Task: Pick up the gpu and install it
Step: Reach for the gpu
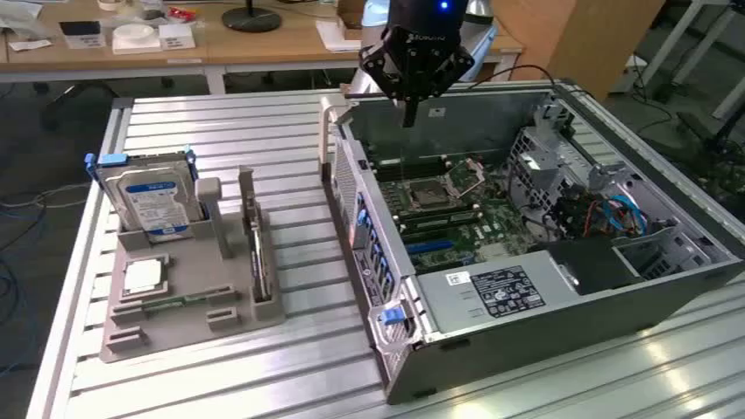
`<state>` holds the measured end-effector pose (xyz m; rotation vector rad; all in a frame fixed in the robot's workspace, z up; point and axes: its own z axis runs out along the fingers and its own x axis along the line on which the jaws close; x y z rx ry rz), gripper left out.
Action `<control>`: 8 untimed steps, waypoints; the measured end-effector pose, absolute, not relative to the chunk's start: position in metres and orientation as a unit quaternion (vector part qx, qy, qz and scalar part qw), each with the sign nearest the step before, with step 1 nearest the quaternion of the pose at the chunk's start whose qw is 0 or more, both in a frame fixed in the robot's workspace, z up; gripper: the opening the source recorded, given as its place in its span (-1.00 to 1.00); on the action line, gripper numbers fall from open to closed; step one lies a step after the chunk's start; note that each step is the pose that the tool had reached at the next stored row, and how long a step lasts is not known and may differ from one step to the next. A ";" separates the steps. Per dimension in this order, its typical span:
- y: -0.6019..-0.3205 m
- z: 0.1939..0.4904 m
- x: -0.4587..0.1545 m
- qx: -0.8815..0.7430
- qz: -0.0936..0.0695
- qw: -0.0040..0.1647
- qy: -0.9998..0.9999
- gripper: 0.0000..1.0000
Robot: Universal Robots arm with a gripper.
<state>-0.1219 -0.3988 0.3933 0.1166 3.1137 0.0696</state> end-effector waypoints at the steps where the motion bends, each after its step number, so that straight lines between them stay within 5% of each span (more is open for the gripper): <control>1: -0.399 0.393 -0.122 0.037 0.022 0.012 0.999 -0.79; 8: -0.399 0.393 -0.125 0.037 0.022 0.012 0.999 -0.79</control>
